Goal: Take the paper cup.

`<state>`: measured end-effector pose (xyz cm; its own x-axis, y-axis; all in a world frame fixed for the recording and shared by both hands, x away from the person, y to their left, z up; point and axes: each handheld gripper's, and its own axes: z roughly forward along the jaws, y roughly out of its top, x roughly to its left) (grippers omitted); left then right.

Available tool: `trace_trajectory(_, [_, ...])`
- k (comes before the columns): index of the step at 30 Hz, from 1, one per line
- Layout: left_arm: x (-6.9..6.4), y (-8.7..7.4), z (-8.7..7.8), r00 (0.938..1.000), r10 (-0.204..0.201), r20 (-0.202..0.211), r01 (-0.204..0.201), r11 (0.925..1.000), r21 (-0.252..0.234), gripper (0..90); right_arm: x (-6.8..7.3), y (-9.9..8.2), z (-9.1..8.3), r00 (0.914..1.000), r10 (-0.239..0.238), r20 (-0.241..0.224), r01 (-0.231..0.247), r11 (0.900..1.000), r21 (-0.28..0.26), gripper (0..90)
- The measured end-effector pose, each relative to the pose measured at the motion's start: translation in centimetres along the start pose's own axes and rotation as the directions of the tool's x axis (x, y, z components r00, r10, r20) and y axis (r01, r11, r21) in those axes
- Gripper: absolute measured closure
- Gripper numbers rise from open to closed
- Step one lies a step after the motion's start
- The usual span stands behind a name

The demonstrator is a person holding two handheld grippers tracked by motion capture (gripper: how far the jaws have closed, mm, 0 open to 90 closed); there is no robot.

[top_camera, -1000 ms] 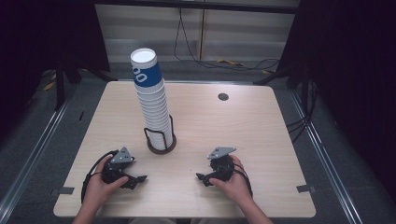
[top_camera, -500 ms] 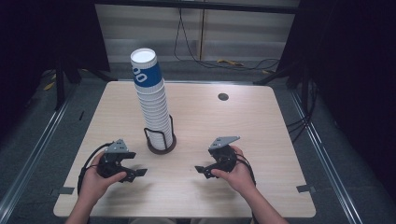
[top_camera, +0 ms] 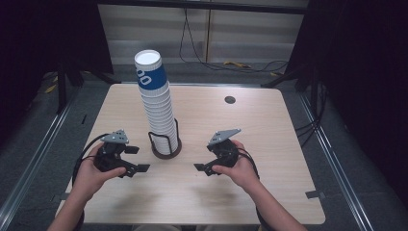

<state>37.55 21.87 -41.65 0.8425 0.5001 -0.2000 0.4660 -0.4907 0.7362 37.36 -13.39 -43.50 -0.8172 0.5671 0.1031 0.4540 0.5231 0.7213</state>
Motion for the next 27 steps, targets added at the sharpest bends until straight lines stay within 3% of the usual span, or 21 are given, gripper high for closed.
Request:
trace_trajectory(21, [0.9, 4.9, -2.9, 0.9989, 0.043, -0.02, -0.042, 0.999, 0.011, 16.0, -0.5, 5.3, -0.2, 0.9987, -0.04, -0.032, 0.039, 0.9987, -0.033, 13.6])
trace_trajectory(27, [0.9, 7.0, -4.1, 0.9983, 0.055, -0.018, -0.056, 0.9983, -0.018, 16.0, -0.5, 6.8, -0.6, 0.998, -0.056, -0.028, 0.055, 0.9974, -0.047, 13.6])
